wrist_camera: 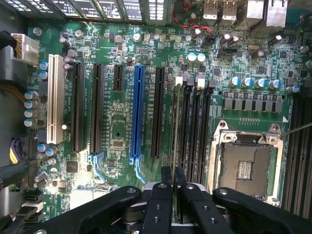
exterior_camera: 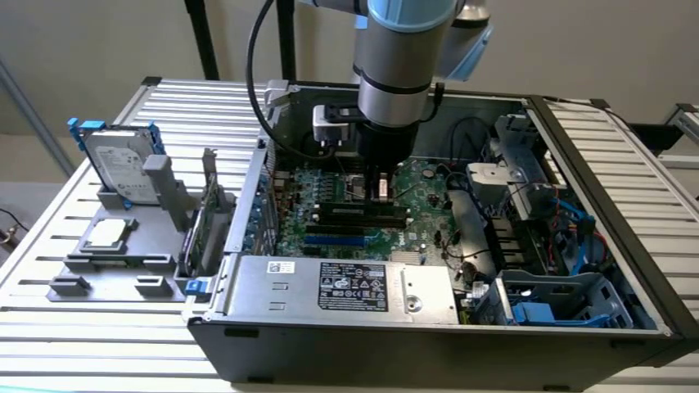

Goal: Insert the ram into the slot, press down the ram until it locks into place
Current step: 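Insert the ram into the slot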

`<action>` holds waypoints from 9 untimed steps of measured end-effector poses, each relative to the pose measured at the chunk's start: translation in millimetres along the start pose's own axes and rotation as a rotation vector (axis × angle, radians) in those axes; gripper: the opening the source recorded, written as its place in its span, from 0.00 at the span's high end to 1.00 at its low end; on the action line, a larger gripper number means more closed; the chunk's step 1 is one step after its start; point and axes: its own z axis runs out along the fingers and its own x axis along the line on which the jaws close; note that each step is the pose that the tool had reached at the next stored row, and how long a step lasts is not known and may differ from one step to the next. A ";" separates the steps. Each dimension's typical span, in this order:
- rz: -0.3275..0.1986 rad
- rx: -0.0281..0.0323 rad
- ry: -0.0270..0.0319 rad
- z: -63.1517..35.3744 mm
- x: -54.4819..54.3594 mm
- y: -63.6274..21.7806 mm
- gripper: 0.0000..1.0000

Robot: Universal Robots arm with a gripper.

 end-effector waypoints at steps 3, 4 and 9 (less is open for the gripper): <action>-0.001 0.0012 0.0001 1.0 -0.9 0.1 0.87; -0.001 0.0016 0.0002 1.4 -1.2 0.1 0.87; -0.003 0.0025 0.0018 3.2 -2.9 0.0 0.87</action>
